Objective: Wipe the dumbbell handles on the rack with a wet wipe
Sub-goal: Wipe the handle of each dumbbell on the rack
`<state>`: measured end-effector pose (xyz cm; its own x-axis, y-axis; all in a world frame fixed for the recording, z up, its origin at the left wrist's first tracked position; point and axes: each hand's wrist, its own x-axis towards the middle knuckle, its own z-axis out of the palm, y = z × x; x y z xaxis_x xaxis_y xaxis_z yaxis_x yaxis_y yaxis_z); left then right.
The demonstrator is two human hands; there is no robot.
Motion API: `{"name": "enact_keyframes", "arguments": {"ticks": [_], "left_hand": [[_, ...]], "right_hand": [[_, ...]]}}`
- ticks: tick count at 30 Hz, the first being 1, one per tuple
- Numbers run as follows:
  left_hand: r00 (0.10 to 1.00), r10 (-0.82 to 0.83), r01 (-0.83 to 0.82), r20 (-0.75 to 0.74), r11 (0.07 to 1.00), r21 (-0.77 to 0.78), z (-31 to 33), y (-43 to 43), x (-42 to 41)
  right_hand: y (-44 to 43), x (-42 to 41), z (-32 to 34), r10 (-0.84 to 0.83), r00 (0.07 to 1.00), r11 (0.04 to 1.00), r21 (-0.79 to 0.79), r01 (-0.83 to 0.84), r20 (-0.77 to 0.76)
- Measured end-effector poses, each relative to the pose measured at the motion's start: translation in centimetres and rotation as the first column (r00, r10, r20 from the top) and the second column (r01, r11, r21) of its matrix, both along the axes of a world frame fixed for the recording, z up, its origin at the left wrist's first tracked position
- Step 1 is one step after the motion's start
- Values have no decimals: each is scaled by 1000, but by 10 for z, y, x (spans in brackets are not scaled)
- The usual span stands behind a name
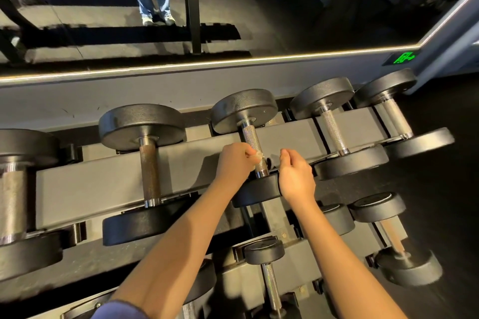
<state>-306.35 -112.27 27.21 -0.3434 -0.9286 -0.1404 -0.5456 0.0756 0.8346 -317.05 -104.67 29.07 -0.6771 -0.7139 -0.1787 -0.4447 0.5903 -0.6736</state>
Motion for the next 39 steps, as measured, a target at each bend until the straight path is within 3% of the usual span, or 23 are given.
{"name": "enact_keyframes", "arguments": {"ticks": [5,10,13,17,21,23,25,27,29,34,39], "left_hand": [[976,-172,168,137,985,39,6,1,7],[999,25,-25,-34,1000,6,11,4,6],[993,49,-48,-109,999,21,11,5,3],[968,1,-13,-250,999,-46,12,4,3],[981,-102,45,-163,946,-320,20,-1,4],[994,-101,61,-52,862,-504,25,-5,7],[1000,-5,6,4,819,-574,29,-11,12],[996,51,7,77,789,-614,27,-20,18],[986,28,84,165,768,-635,20,-26,21],[986,2,90,165,831,-549,22,-32,25],[969,-15,148,246,832,-534,24,-32,28]], "right_hand": [[0,0,2,24,1000,1000,10,-24,-19],[1,0,1,93,995,995,35,-92,-21],[1,-1,4,170,983,985,43,-167,-72],[-3,-7,8,298,951,948,-141,-285,78],[-20,-16,14,259,944,937,-289,-194,206],[-33,-23,15,186,975,951,-273,-148,120],[-42,-29,12,200,979,972,-115,-205,-50],[-46,-30,9,313,948,944,125,-304,-55],[-48,-27,8,392,920,892,237,-385,16],[-48,-25,11,444,896,887,143,-440,-1],[-80,-16,5,319,947,948,19,-319,-31]]}}
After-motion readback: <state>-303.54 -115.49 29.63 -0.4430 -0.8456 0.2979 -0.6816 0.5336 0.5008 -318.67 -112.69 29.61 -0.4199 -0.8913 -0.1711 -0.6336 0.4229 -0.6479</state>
